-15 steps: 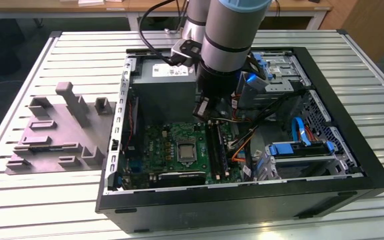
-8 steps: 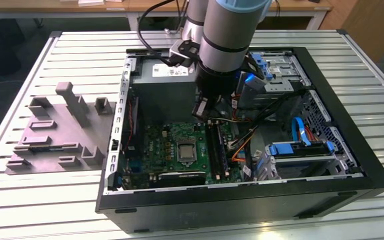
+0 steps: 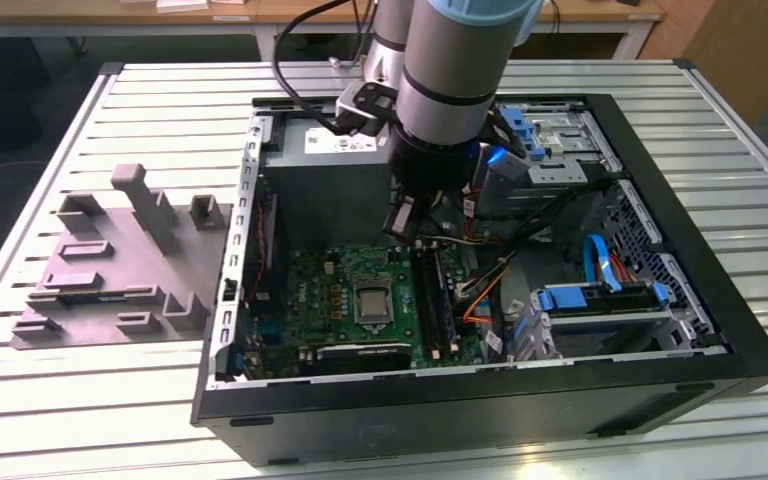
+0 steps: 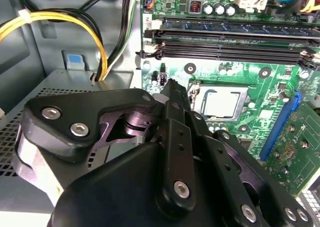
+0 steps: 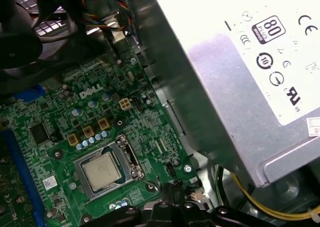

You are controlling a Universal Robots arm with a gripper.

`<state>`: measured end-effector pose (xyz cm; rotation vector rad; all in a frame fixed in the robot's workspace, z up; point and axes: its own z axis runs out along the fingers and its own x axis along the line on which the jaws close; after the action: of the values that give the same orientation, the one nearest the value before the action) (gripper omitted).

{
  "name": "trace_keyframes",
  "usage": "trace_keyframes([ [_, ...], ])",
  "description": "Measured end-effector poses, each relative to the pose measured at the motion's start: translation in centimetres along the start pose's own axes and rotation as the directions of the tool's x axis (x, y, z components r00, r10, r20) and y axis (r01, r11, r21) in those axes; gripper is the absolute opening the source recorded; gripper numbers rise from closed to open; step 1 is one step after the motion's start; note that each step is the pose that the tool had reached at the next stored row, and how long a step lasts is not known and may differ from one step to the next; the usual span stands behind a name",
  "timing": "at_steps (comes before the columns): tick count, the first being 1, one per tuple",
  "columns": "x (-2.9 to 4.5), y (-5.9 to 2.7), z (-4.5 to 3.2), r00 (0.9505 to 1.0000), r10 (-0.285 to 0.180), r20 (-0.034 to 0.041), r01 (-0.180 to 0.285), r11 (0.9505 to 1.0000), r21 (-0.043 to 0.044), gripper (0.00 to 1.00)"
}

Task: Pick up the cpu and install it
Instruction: 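Install the first cpu locking lever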

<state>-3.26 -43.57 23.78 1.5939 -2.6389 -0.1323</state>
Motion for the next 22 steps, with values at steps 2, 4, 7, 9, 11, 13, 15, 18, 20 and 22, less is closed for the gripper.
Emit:
trace_keyframes([
  [2,0.1,0.02,0.0,1.0,-0.001,-0.0048,0.001,1.0,0.0024,0.11],
  [4,0.24,0.01,0.0,0.9999,-0.002,-0.0116,0.002,1.0,0.0059,0.11],
  [7,0.53,-0.06,-0.01,0.9998,-0.004,-0.0178,0.004,1.0,0.0091,0.11],
  [9,0.76,-0.11,-0.02,0.9998,-0.01,-0.0178,0.01,0.9999,0.0109,0.11],
  [11,0.87,-0.12,-0.01,0.9995,-0.024,-0.0181,0.024,0.9996,0.0128,0.11],
  [13,0.96,-0.13,0.0,0.999,-0.041,-0.0192,0.041,0.9991,0.0143,0.11],
  [15,1.09,-0.15,0.0,0.9983,-0.055,-0.02,0.056,0.9983,0.0157,0.11],
  [18,1.27,-0.21,0.0,0.9977,-0.064,-0.0205,0.065,0.9978,0.0166,0.11],
  [20,1.28,-0.22,0.0,0.9977,-0.065,-0.0206,0.066,0.9977,0.0167,0.11],
  [22,1.29,-0.22,0.0,0.9976,-0.065,-0.0206,0.066,0.9977,0.0167,0.11],
])
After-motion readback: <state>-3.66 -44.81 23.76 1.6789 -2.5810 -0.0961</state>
